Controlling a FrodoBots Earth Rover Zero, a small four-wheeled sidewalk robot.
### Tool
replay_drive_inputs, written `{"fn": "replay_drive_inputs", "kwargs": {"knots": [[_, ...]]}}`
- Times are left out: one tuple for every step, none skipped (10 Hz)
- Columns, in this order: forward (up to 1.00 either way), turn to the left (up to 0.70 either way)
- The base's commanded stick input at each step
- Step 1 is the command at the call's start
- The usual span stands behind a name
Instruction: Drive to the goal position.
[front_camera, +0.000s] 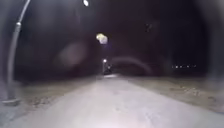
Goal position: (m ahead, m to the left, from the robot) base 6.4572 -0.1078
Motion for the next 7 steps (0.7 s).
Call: {"fn": "replay_drive_inputs", "kwargs": {"knots": [[0.7,0.0],[0.7,0.0],[0.7,0.0],[0.7,0.0],[0.7,0.0],[0.7,0.0],[0.7,0.0]]}}
